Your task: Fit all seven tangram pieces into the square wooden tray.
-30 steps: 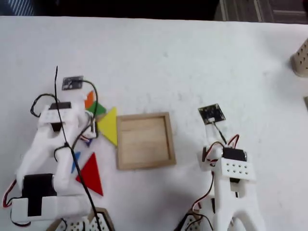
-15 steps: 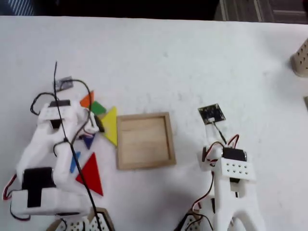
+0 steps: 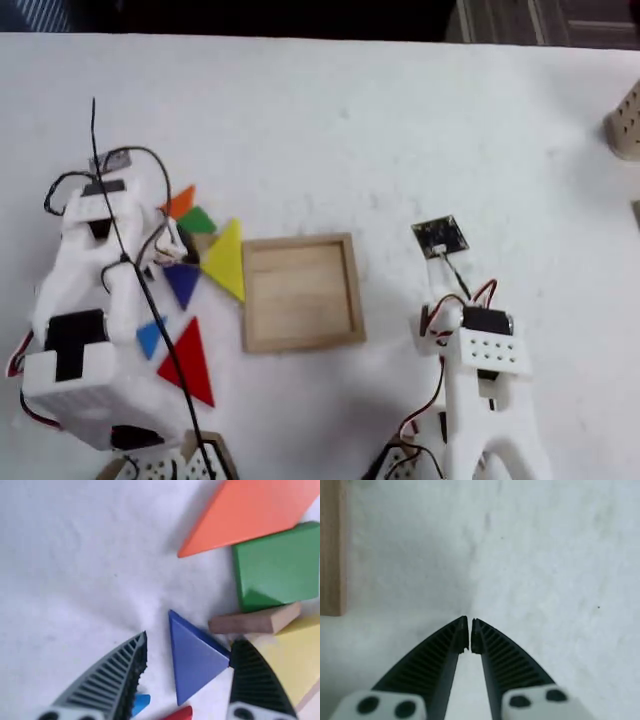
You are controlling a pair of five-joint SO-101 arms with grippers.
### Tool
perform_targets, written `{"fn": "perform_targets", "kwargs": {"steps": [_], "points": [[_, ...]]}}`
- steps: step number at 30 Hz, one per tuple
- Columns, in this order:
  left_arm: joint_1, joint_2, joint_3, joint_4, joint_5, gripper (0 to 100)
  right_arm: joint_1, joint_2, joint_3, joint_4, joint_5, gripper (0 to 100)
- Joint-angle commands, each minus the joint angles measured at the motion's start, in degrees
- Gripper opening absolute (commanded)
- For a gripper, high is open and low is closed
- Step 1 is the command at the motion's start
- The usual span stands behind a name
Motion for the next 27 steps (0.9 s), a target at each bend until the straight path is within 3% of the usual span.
{"fn": "perform_targets", "kwargs": {"steps": [1, 7, 19, 24, 27], "points": [[1.19, -6.2, 7.12, -3.34, -3.34, 26, 0.57, -1.54, -0.26, -0.66, 0.7, 1.8], [4.7, -14.2, 14.95, -5.98, -3.96, 26, 0.57, -1.54, -0.26, -0.66, 0.7, 1.8], [4.44, -5.49, 8.53, -3.69, -4.4, 25, 0.57, -1.54, -0.26, -0.57, 0.7, 1.8], [4.44, -5.49, 8.35, -4.13, -4.57, 11, 0.57, -1.54, -0.26, -0.57, 0.7, 1.8], [4.44, -5.41, 7.56, -4.04, -6.68, 9, 0.57, -1.54, -0.26, -0.57, 0.7, 1.8]]}}
